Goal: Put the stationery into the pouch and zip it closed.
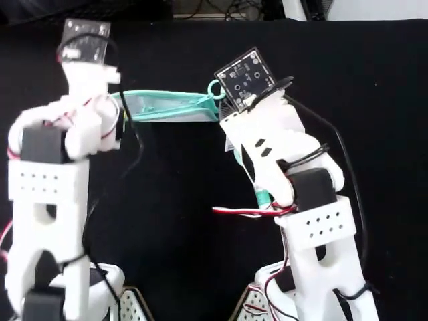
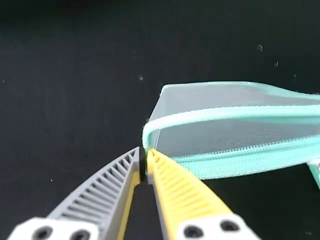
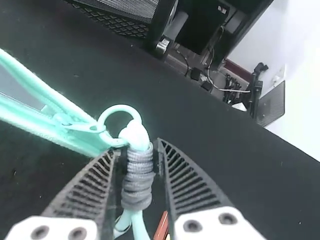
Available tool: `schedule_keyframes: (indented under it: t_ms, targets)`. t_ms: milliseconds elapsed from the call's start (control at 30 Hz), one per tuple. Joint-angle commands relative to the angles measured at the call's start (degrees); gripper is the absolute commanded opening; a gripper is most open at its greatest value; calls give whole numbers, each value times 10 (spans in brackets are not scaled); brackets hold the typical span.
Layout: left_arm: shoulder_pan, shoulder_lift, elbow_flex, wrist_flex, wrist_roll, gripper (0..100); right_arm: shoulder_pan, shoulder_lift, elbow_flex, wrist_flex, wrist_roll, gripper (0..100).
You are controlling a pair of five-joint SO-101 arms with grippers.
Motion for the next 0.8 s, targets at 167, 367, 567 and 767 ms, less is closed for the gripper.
schedule_keyframes:
  t_ms: [167,367,567,767]
  targets:
    - [-6,125,-162,69,-21,144,8,0,-32,1,4,14]
    - [-9,139,-182,55,-25,155,10,1,-32,1,4,14]
    - [-10,137,-180,41,-21,92,10,2,-32,1,4,14]
    - [-10,134,-191,65,-18,31,11,0,-29,2,3,13]
